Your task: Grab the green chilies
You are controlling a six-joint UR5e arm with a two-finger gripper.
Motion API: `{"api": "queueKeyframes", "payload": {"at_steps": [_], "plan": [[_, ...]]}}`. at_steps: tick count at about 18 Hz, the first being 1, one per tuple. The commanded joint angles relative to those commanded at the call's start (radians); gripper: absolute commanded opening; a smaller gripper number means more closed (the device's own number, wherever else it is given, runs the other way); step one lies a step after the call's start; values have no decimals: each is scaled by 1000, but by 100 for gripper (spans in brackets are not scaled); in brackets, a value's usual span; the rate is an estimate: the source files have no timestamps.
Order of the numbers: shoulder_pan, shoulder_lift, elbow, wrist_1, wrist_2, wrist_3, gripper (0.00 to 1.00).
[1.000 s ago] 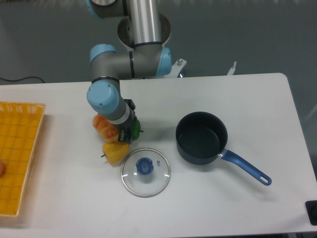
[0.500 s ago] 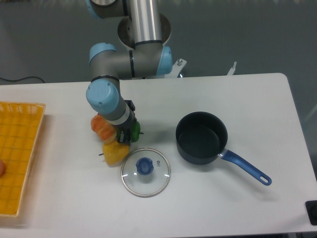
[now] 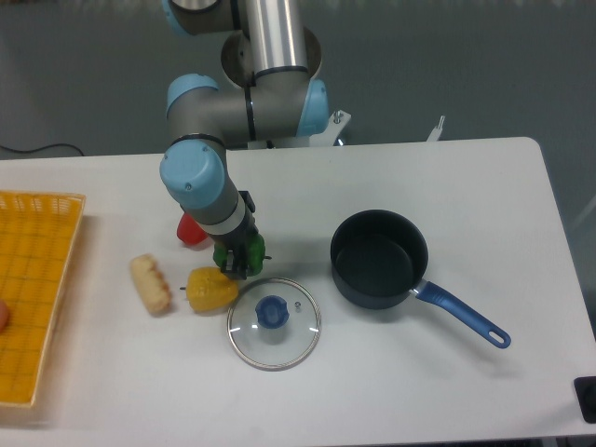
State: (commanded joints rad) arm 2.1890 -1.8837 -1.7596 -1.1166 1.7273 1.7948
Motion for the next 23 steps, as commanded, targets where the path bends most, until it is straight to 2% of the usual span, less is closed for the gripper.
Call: {"api": "queueKeyframes", "payload": {"at_steps": [3, 11, 23], "plan": [[5, 0, 38, -41, 0, 0, 59], [12, 5, 42, -46, -5, 2, 59], [40, 28, 51, -55, -87, 0, 59]]}}
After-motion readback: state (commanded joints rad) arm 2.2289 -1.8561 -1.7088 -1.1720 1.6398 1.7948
